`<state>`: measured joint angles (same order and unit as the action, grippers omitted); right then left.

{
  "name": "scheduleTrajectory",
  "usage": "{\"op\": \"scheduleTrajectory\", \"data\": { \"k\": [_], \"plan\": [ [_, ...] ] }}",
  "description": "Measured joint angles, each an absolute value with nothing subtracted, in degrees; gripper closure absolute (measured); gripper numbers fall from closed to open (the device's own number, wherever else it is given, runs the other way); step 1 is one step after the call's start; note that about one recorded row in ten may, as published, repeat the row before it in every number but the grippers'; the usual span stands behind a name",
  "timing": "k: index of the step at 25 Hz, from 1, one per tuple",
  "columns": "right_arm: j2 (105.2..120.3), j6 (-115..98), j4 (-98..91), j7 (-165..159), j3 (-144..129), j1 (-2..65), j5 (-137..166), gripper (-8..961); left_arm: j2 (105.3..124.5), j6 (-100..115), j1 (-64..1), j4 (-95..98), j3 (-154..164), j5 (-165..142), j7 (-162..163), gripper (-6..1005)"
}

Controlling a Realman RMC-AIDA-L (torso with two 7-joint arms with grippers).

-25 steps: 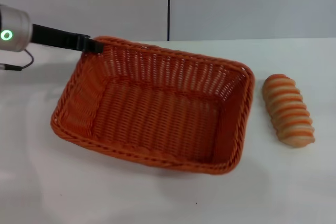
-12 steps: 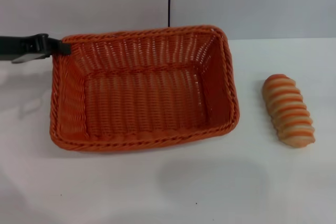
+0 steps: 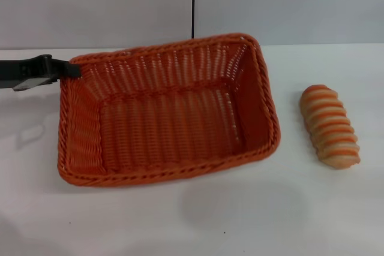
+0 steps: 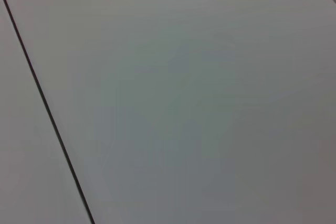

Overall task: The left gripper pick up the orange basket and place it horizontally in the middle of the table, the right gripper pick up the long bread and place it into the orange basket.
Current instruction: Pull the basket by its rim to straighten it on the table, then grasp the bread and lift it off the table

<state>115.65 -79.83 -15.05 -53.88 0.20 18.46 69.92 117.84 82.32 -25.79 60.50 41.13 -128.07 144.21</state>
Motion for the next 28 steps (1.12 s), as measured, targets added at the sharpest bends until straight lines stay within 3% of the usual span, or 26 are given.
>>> {"op": "scheduleTrajectory", "data": {
  "k": [7, 13, 17, 20, 23, 25, 28],
  "plan": [
    [115.66, -79.68, -15.12, -53.77, 0.05, 18.84, 70.00, 231, 117.56, 82.62, -25.62, 59.98, 40.36, -127.49, 142.67, 748],
    [115.37, -79.71, -15.53, -54.89, -2.07, 18.57, 70.20, 231, 116.06, 82.27, -26.23, 57.38, 36.83, -127.28, 139.07, 609],
    [114.37, -79.99, -18.99, -61.51, -6.26, 17.90, 71.10, 232, 116.02, 81.98, -26.25, 56.41, 32.11, -123.18, 130.81, 517],
    [112.45, -80.49, -25.42, -72.58, -10.79, 17.50, 76.07, 232, 116.96, 82.01, -25.39, 54.58, 28.50, -114.63, 119.20, 415],
    [109.18, -84.72, -33.96, -87.61, -14.01, 18.03, 85.64, 232, 118.00, 82.18, -23.84, 50.73, 26.70, -102.32, 108.04, 297],
    [106.84, -90.80, -40.56, -96.76, -14.69, 19.58, 93.34, 232, 118.15, 82.56, -23.07, 45.42, 26.86, -92.97, 99.66, 299],
    [104.47, -99.85, -49.80, -107.44, -14.84, 23.25, 104.62, 232, 118.04, 84.81, -22.80, 37.08, 27.05, -82.99, 87.12, 301]
  ]
}}
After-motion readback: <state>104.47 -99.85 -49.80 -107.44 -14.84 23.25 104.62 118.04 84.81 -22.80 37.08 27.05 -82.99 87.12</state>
